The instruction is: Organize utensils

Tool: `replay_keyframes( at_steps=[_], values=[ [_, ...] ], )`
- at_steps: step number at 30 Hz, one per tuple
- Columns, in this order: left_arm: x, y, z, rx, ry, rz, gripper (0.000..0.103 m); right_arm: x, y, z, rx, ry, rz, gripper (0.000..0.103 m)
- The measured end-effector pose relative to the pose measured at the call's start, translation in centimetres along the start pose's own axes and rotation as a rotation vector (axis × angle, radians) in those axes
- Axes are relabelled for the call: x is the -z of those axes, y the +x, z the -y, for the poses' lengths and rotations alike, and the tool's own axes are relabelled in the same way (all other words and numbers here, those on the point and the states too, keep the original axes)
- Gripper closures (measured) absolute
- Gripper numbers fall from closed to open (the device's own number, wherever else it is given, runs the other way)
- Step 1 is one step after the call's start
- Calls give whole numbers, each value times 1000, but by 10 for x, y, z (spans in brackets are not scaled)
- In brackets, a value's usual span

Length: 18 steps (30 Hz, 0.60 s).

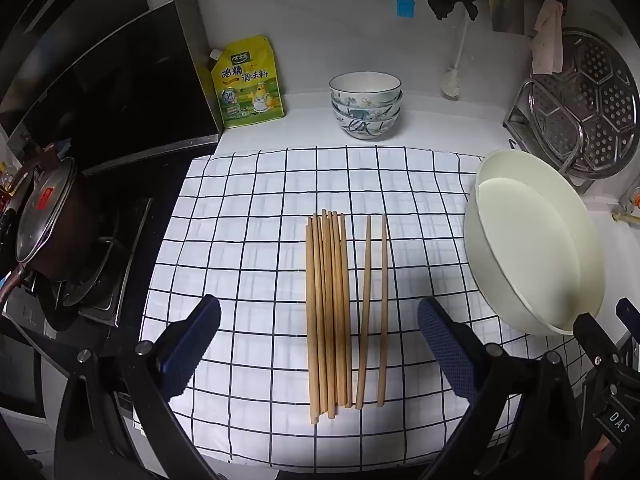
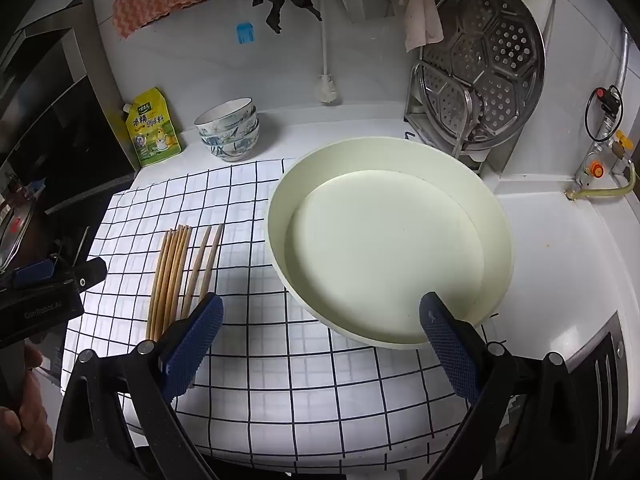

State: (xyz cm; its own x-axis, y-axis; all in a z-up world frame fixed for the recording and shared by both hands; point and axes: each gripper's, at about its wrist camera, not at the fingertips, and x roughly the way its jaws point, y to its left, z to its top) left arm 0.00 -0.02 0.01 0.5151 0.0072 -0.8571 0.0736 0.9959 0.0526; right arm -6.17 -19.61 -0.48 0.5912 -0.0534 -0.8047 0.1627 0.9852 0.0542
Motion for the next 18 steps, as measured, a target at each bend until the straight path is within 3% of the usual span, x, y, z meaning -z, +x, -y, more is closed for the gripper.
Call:
replay_keyframes(
  at_steps=[18],
  values=[
    [2,0,-7,10,-17,8,6,-2,-2,-4,4,-7,11,9]
  ],
)
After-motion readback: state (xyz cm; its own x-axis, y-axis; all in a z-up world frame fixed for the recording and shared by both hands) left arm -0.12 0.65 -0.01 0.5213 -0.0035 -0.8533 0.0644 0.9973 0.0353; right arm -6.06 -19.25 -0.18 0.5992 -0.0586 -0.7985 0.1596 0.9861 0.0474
